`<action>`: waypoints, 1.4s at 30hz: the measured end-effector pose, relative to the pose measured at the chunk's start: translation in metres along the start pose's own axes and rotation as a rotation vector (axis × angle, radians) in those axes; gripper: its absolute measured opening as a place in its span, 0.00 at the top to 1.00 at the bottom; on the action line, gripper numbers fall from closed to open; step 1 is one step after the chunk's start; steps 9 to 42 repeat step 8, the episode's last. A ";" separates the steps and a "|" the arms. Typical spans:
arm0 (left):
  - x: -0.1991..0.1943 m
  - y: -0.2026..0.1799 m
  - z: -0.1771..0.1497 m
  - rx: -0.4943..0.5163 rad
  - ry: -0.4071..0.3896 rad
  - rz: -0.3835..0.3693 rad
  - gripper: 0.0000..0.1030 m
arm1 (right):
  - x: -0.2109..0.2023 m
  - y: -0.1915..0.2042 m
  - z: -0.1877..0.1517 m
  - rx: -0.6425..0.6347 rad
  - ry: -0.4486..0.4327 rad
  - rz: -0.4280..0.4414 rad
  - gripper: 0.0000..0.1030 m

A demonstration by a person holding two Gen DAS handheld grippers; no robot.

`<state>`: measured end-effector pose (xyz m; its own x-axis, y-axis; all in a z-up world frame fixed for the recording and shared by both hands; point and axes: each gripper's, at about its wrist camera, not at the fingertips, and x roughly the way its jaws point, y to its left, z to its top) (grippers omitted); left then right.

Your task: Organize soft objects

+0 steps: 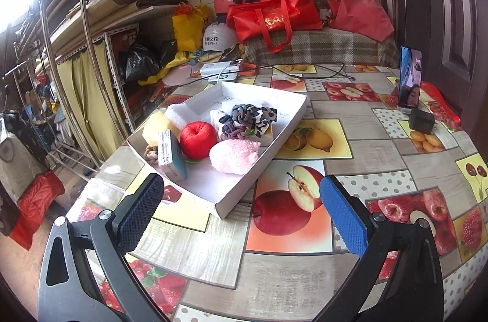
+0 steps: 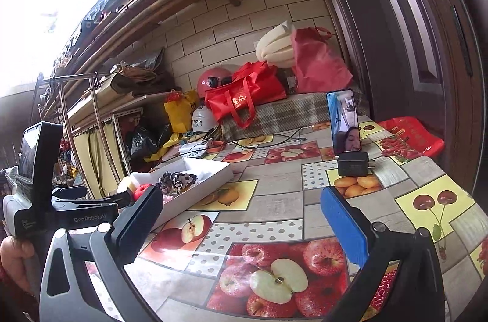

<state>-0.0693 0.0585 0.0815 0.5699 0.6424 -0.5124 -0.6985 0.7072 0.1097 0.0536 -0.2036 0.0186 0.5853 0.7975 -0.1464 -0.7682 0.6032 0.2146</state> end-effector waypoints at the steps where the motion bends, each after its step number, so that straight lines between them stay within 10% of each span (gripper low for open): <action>1: 0.000 0.000 0.000 -0.001 0.001 -0.001 0.00 | 0.000 -0.001 -0.001 0.001 0.002 0.001 0.00; 42: 0.001 0.000 0.000 -0.005 0.003 -0.010 0.00 | 0.001 -0.003 -0.001 0.005 0.013 0.009 0.00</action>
